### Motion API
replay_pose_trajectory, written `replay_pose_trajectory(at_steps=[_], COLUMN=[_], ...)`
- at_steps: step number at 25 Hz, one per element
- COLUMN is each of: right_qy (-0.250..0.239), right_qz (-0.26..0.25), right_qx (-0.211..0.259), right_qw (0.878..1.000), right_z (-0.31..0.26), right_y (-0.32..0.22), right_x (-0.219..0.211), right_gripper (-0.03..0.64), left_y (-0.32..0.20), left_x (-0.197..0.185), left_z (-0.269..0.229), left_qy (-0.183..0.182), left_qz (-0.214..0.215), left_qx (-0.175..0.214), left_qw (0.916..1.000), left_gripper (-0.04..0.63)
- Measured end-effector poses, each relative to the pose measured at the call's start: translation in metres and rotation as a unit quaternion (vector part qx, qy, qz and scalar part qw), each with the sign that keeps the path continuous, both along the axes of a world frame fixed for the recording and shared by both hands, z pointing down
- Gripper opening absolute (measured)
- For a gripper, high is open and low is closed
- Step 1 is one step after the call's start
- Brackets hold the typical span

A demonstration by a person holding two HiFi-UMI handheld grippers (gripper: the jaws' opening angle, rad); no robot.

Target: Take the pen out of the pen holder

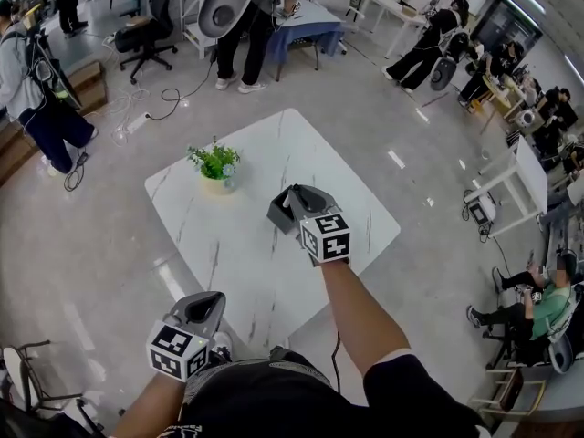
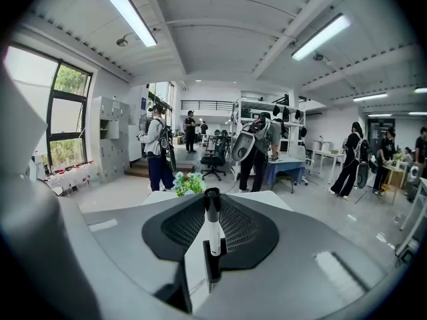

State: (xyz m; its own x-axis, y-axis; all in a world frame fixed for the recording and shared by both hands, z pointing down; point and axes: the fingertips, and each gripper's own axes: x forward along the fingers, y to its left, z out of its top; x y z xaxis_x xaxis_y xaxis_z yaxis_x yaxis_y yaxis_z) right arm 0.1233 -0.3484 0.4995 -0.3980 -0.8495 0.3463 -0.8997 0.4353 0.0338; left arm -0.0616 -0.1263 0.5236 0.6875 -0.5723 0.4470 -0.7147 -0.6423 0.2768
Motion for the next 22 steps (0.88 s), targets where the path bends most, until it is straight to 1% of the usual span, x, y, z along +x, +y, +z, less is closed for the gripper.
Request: replay_pose_trajectory(at_steps=[7, 12, 16, 22], right_qy=[-0.031, -0.055, -0.073, -0.102], right_qz=[0.001, -0.006, -0.008, 0.0], right_qx=[0.034, 0.048, 0.053, 0.046], right_qw=[0.999, 0.997, 0.996, 0.994], right_z=[-0.037, -0.062, -0.073, -0.078], right_y=[0.019, 0.037, 0.058, 0.09], right_x=[0.003, -0.002, -0.003, 0.002], right_gripper=[0.064, 0.064, 0.064, 0.064], left_y=[0.003, 0.003, 0.003, 0.004], left_x=[0.012, 0.014, 0.015, 0.021], left_z=[-0.004, -0.01, -0.013, -0.021], left_qy=[0.003, 0.003, 0.003, 0.003], left_qz=[0.019, 0.026, 0.032, 0.044], left_qx=[0.007, 0.012, 0.018, 0.03], left_qw=[0.9998, 0.9996, 0.9993, 0.9986], left_gripper=[0.057, 0.057, 0.057, 0.057])
